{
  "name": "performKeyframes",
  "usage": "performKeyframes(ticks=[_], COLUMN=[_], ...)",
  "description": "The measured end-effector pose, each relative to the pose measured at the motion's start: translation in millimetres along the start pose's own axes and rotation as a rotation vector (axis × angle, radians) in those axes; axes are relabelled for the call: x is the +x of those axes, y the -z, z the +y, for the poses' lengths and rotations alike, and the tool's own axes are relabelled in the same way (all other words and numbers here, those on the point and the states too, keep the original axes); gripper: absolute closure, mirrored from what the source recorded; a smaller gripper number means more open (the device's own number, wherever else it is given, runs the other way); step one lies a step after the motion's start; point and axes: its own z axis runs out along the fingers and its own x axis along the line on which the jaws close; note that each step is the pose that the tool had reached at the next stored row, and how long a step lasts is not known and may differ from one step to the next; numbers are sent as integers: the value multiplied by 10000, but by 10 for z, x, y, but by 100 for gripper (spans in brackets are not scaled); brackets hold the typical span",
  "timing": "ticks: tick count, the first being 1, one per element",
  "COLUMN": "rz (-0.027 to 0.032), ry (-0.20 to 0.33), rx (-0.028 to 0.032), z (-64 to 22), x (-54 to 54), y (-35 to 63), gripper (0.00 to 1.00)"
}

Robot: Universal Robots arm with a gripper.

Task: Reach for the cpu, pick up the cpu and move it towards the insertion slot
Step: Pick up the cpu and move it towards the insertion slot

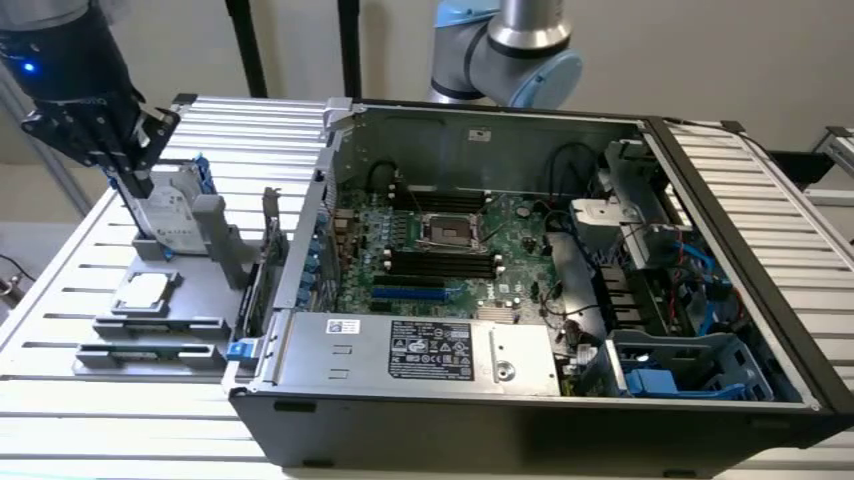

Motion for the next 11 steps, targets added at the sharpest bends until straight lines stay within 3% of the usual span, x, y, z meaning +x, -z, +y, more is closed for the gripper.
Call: performKeyframes(ticks=[9,11], rz=[0,1], ry=[2,2], rx=[0,1], z=[-85,-87], x=[366,403], y=[-27,-28], gripper=[89,89])
